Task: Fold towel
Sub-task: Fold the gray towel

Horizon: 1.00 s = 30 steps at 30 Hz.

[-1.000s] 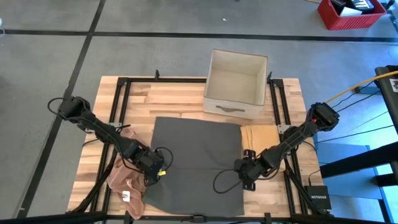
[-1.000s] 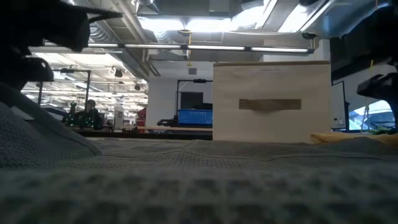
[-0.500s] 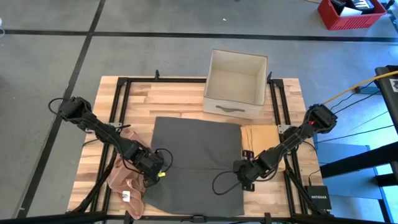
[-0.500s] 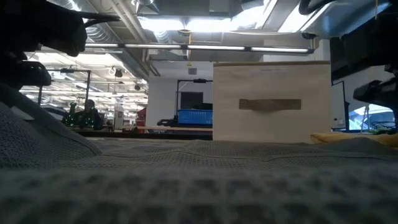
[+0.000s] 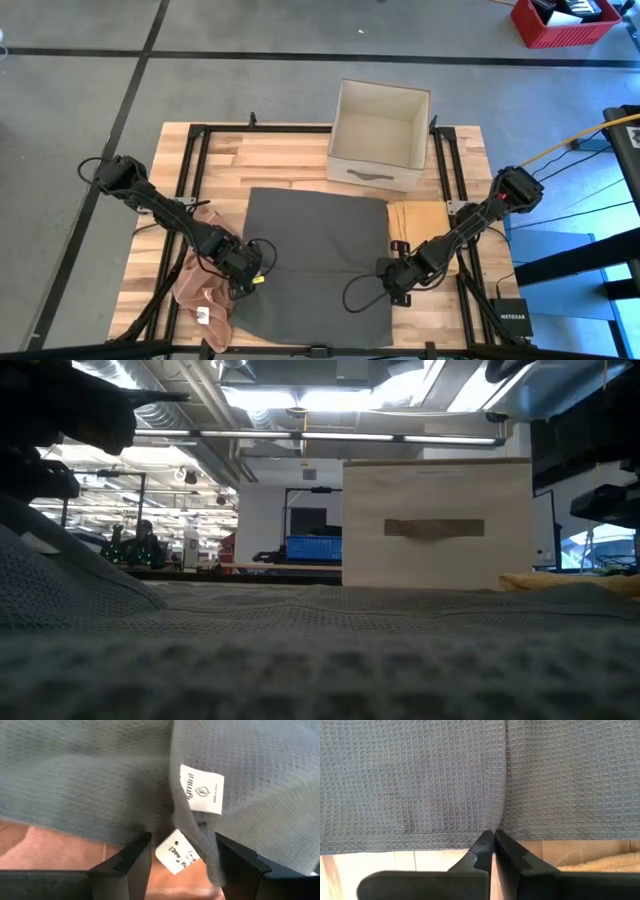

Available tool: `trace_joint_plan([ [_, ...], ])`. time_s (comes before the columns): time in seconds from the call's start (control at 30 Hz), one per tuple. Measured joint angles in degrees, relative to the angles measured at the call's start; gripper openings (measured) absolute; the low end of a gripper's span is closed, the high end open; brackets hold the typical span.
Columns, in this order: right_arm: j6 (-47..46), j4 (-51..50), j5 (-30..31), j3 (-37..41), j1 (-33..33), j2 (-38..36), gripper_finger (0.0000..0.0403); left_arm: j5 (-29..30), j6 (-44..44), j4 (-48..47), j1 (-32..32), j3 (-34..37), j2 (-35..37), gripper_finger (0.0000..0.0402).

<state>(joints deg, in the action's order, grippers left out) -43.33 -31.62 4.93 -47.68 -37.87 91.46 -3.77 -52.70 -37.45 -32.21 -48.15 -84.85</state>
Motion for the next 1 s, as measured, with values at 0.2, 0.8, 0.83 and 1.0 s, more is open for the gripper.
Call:
trace_joint_plan([
  [0.2,0.1,0.0,0.0,0.0,0.0,0.0,0.0004,-2.7,0.9,1.8,0.5,-1.1,0.1,0.0186],
  [0.8,0.2,0.0,0.6,0.0,0.0,0.0,0.0003,-1.0,4.0,3.0,4.4,-1.0,0.1,0.0078],
  [0.83,0.2,0.0,0.6,0.0,0.0,0.0,0.0002,-1.5,4.4,2.7,4.4,-1.0,0.1,0.0060],
  [1.0,-0.2,-1.1,0.5,-0.9,0.0,0.0,0.0002,-2.2,5.8,1.1,4.0,-1.2,0.1,0.0007],
])
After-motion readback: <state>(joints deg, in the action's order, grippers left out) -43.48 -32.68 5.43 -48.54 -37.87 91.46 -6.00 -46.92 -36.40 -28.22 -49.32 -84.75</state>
